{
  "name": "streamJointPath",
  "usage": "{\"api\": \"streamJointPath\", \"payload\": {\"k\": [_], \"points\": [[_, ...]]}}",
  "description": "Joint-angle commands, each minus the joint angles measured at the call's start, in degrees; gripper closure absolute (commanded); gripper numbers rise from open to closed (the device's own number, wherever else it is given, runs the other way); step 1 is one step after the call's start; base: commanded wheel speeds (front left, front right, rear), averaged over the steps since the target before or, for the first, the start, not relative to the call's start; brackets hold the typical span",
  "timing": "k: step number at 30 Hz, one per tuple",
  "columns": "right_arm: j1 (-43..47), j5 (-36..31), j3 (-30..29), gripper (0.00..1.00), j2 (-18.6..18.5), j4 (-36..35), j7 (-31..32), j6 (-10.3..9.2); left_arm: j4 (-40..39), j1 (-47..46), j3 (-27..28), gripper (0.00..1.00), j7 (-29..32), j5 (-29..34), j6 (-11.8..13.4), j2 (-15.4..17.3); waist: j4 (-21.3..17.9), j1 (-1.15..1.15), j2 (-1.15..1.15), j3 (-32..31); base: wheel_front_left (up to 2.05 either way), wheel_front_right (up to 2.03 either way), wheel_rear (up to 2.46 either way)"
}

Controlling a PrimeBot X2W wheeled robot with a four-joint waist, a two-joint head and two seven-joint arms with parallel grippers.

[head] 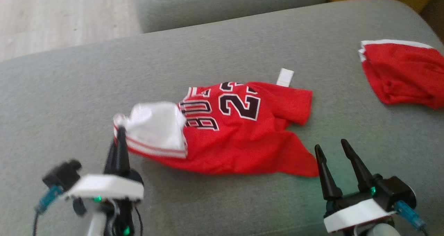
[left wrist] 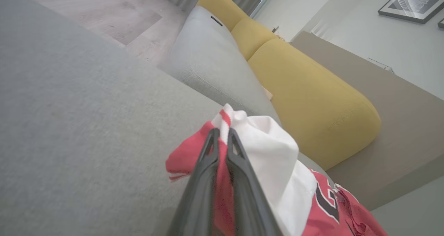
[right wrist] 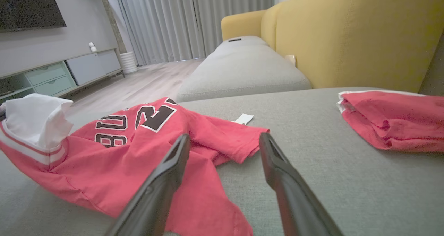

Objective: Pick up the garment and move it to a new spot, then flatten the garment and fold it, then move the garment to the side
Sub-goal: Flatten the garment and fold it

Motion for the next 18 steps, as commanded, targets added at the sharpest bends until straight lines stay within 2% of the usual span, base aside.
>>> {"api": "streamJointPath", "payload": {"k": [1, 2, 3, 4, 5, 11, 18], "points": [[-0.3, -0.1, 1.1, 0.0, -0.8, -1.9, -0.3, 0.37, -2.1, -0.7, 1.2, 0.96, -0.3, 0.0, 0.4, 0.9, 1.3, 0.0, 0.0, -0.1, 0.0, 0.0, 0.0], [-0.3, -0.2, 1.1, 0.0, -0.8, -1.8, -0.3, 0.37, -2.2, 0.3, 0.8, 0.65, -0.3, 0.3, 0.7, 0.9, 1.7, 0.0, 0.0, -0.2, 0.0, 0.0, 0.0], [-0.2, -0.2, 1.0, 0.0, -0.7, -1.8, -0.3, 0.37, -2.0, 1.3, 0.3, 0.55, -0.3, 0.7, 1.2, 0.9, 2.1, 0.0, 0.0, -0.3, 0.0, 0.0, 0.0], [-0.1, -0.2, 1.0, 0.0, -0.7, -1.8, -0.3, 0.37, -1.7, 2.2, -0.2, 0.15, -0.3, 1.4, 2.1, 0.9, 2.4, 0.0, 0.0, -0.5, 0.0, 0.0, 0.0], [-0.1, -0.2, 1.0, 0.0, -0.7, -1.8, -0.3, 0.37, -1.5, 2.9, -0.4, 0.0, -0.3, 2.4, 3.0, 0.9, 2.7, 0.0, 0.0, -0.7, 0.0, 0.0, 0.0], [0.1, -0.2, 1.3, 0.0, -0.7, -1.9, -0.3, 0.37, -3.7, 6.1, 0.5, 0.0, -0.3, 10.3, 7.2, 0.9, 3.4, 0.0, 0.0, -1.1, 0.0, 0.0, 0.0], [0.3, -0.1, 1.4, 0.0, -0.4, -1.9, -0.3, 0.37, -8.0, 8.6, -0.4, 0.0, -0.3, 25.2, 7.1, 1.5, 3.0, 0.0, 0.0, -0.8, 0.0, 0.0, 0.0]]}}
